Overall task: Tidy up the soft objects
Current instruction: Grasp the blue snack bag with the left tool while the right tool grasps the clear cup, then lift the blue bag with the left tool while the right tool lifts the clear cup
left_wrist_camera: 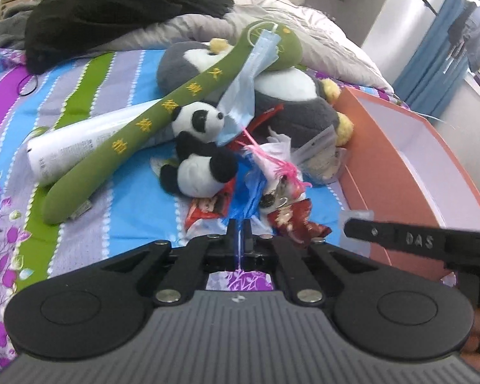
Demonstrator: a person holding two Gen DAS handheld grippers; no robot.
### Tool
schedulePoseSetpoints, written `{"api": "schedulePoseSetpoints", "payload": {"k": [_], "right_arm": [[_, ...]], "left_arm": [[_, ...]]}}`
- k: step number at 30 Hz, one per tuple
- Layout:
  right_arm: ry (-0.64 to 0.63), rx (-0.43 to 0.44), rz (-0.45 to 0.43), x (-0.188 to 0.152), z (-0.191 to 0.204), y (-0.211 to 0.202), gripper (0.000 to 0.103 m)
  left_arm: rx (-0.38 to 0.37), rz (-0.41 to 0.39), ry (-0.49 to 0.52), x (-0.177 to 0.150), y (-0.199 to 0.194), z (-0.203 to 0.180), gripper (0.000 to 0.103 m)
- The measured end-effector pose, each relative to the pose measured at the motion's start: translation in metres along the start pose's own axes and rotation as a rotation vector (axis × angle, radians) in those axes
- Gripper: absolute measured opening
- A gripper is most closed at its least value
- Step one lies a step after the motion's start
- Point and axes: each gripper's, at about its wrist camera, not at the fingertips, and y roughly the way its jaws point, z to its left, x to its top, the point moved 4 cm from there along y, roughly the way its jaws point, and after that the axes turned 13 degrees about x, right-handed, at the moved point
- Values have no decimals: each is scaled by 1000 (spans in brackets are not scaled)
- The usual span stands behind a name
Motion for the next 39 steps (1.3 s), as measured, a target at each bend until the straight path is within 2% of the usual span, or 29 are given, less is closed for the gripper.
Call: {"api": "schedulePoseSetpoints", "payload": {"k": [4,7,8,9,10,14,18,19,21,22,24,27,33,39], "right_arm": [[-14,-1,20,-10,3,-2,23],[-24,2,41,-16,5,2,23],[-27,1,46,-18,5,4,23],[-30,-1,52,-19,4,6,23],[-32,-3,60,-20,3,9,23],[-24,-12,78,-23,-3,18,23],[-29,-21,92,-24,-8,27,23],[-29,-21,98,-24,-10,30,23],[-29,-21,106,-25,-12,34,23],[-31,-21,108,-24,-12,35,23],[-32,-22,107,-23,-14,35,23],[-33,-20,103,-23,-14,33,23],[-46,-7,88,-24,-5,22,23],[-62,3,78,-31,6,5,23]], "left_arm": [[-6,26,7,1,9,-2,2],[-19,44,6,5,22,-6,22],[-16,38,12,7,26,-8,35],[-10,29,23,9,31,-10,41],[-7,26,36,12,36,-12,42],[-26,42,74,18,57,-20,42],[-14,67,112,19,85,-29,42],[-3,83,116,20,92,-30,39],[0,109,108,18,102,-31,25],[3,103,102,18,103,-31,21],[6,84,109,19,99,-33,13],[6,58,114,20,85,-35,7],[6,26,70,18,48,-26,5],[34,19,45,-7,9,-15,5]]}}
